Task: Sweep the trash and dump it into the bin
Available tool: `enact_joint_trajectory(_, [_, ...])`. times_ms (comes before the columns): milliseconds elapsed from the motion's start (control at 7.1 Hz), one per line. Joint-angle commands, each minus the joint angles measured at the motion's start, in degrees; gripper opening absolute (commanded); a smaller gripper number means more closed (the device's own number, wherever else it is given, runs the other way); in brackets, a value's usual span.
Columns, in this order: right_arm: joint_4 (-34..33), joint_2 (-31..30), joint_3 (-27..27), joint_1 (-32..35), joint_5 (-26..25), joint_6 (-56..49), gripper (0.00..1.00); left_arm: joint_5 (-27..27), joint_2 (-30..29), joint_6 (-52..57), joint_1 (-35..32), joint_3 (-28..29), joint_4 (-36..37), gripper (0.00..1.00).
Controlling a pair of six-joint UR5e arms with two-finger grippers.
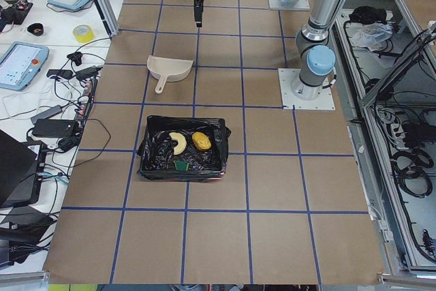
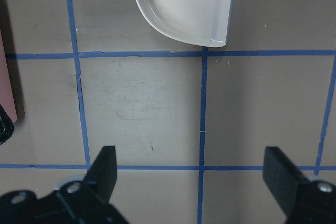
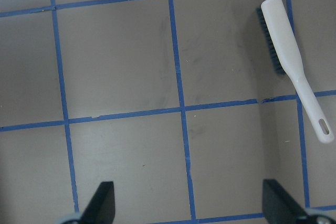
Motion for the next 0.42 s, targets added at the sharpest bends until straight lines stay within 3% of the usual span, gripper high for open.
enact_joint_trajectory(0, [0.0, 0.0, 0.0, 0.0, 0.0, 0.0, 1.0, -0.2, 0.1, -0.1, 0.0, -0.3, -0.2, 1.0])
enact_joint_trajectory(282, [0.0, 0.0, 0.0, 0.0, 0.0, 0.0, 1.0, -0.3, -0.1, -0.1, 0.0, -0.3, -0.2, 1.0])
